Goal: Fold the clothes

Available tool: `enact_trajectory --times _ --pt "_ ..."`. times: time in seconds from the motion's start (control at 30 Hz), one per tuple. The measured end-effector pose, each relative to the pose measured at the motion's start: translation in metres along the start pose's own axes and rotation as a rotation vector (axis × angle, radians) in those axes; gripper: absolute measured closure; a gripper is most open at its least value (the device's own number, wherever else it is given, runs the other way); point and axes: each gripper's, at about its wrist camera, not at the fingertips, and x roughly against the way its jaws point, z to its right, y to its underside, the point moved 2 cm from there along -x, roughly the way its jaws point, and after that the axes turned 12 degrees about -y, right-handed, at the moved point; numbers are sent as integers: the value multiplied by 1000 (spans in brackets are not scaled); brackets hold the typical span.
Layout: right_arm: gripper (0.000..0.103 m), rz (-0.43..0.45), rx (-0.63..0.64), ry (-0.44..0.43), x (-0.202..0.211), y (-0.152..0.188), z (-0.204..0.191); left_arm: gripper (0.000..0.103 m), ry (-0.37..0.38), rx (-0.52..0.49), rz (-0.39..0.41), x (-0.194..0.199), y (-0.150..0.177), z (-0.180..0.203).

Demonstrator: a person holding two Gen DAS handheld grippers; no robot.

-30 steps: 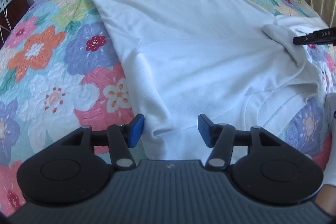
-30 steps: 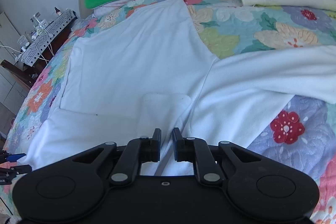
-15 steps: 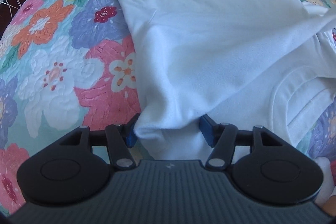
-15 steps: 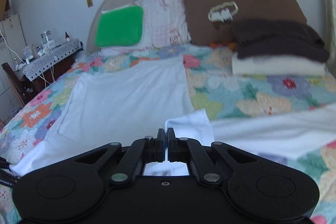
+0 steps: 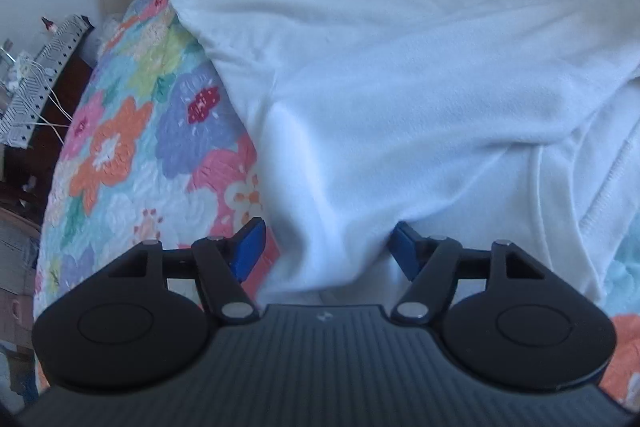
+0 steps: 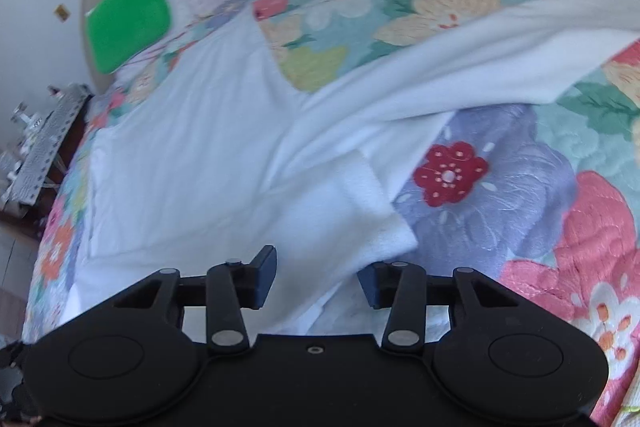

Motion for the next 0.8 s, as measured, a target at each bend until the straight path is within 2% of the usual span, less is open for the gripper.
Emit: enact_trajectory --times 0.03,0.07,0.1,0.13,0.23,0.3,0.47,0.57,0.6,0.67,0.77,0.8 --pt "64 14 -15 6 -3 -1 3 42 -18 4 24 0 -5 0" --pt "75 24 3 1 -3 -4 -2 58 -36 7 46 0 -10 1" --pt "90 33 23 -6 -3 -6 -7 69 -41 9 50 -1 -13 0" --pt "91 43 44 -13 -3 -9 -13 87 -46 12 53 -2 -15 -1" --pt "93 91 256 6 5 -16 -51 89 -88 62 8 3 -9 -10" --pt "93 78 355 -22 -1 -24 -74 89 -130 127 -24 8 -1 -23" --pt "99 93 497 -182 -4 -48 -133 90 -238 362 -169 6 27 -73" --pt "99 89 571 -208 8 -36 -149 90 -228 441 -229 2 40 -87" --pt "99 79 589 -204 8 -31 -148 90 -198 483 -261 -3 46 -90" --pt "99 28 627 -171 -1 -21 -142 89 -164 535 -311 -12 54 -93" --pt "99 -40 633 -98 -20 -15 -132 87 -125 632 -339 -17 61 -101" --pt "99 -41 626 -100 -21 -17 -132 86 -111 667 -344 -17 63 -105"
